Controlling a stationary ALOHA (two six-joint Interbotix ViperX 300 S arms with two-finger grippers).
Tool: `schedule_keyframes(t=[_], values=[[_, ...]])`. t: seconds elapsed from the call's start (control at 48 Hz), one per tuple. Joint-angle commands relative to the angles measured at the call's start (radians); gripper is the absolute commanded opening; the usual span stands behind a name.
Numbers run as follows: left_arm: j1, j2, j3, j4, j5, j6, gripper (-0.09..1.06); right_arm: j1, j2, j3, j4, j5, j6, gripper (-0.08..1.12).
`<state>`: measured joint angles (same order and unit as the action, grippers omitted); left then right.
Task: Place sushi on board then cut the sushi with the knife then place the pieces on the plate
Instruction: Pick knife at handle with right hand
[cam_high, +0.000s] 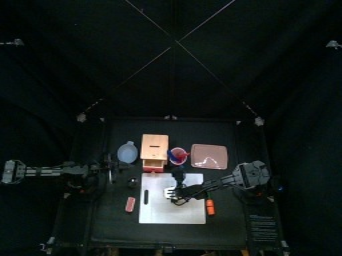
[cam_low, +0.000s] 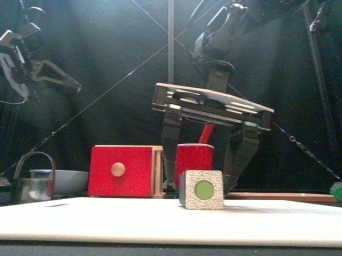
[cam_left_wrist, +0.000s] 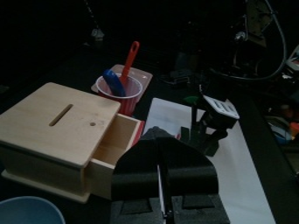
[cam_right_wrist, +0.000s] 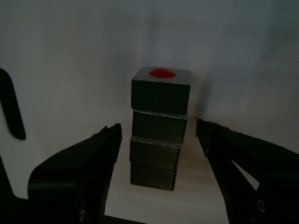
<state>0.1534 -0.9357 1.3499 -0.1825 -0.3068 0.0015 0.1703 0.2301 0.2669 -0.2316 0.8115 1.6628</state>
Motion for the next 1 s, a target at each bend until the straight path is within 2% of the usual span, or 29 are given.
schedule_keyframes(t=[0.021, 0.188, 0.312, 0.396, 0.542, 0.708, 0.854, 1.0], values=[[0.0, 0.006, -0.026, 0.012, -0.009, 0.0, -0.02, -0.003, -0.132, 0.026, -0.008, 0.035, -0.132, 0.97], [0.0, 0.006, -0.044, 0.051, -0.012, 0.0, -0.02, -0.006, -0.307, 0.176, -0.074, 0.101, -0.347, 0.97], [-0.003, 0.006, -0.051, 0.054, -0.044, -0.003, -0.02, -0.032, -0.472, 0.357, -0.118, 0.092, -0.486, 0.97], [-0.002, 0.009, -0.051, 0.054, -0.071, -0.002, -0.02, -0.089, -0.62, 0.453, -0.144, 0.009, -0.663, 0.97], [0.002, 0.034, -0.049, 0.06, -0.104, 0.0, -0.02, -0.23, -0.788, 0.505, -0.201, -0.132, -0.982, 0.97], [0.008, 0.081, -0.051, 0.061, -0.126, 0.0, -0.02, -0.374, -0.747, 0.437, -0.192, -0.152, -1.347, 0.97], [0.014, 0.106, -0.051, 0.058, -0.138, 0.0, -0.02, -0.402, -0.638, 0.318, -0.1, -0.132, -1.626, 0.97], [0.02, 0.107, -0.051, 0.058, -0.138, 0.002, -0.02, -0.403, -0.531, 0.239, -0.038, -0.11, -1.789, 0.97]])
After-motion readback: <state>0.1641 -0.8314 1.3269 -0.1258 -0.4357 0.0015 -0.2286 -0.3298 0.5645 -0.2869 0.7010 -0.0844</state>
